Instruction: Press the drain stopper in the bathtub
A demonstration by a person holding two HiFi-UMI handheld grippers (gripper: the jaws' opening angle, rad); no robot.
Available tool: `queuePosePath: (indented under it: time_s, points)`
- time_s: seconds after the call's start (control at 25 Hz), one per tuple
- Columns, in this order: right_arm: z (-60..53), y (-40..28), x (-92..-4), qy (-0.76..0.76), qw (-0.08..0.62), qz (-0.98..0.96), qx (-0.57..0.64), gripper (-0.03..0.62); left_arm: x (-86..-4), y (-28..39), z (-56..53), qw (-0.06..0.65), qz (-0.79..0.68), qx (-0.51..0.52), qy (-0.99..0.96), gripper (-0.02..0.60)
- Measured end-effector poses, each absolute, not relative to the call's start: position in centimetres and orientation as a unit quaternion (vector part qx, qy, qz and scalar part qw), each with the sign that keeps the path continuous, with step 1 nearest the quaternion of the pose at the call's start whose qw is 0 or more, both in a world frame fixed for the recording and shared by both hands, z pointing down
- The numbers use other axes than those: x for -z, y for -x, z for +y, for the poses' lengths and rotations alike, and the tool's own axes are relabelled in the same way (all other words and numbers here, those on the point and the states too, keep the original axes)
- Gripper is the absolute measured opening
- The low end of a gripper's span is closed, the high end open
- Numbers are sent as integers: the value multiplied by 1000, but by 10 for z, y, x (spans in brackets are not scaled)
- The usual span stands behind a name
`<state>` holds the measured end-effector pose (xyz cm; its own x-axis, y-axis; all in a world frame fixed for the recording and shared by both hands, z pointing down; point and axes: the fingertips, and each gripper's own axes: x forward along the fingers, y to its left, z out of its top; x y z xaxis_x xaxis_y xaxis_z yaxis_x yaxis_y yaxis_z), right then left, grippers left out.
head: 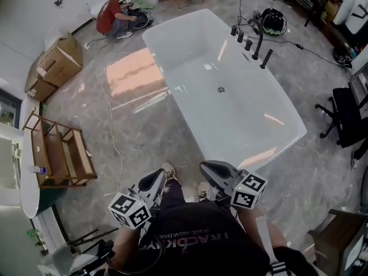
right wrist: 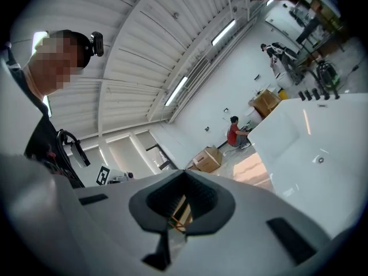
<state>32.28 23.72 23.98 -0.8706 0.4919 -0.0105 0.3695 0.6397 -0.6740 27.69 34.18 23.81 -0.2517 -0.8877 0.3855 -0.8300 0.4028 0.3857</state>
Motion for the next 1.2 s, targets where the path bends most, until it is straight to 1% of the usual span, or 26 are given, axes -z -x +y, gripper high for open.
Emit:
queuePosePath:
  time_s: [0.36,0.72,0.84,1.0,1.2]
  points:
    - [212,-264,-252,132,76,-925,-348,16,-249,-191,318,278,-737,55,-614,8]
    - [236,-147,-254,45,61,-935,-345,16,-250,-51,350,275,-706,34,-651,8]
    - [243,-119,-253,17,57,-936,-347,17,-251,-19,355,281,-689,25,-668,8]
    - [233,-113,-257,-22,58,-935,-349,16,-262,-1,339,295,-666,21,-685,8]
    - [199,-131,-266,-68,58,-931,-353,16,-270,-2,295,302,-636,10,-710,8]
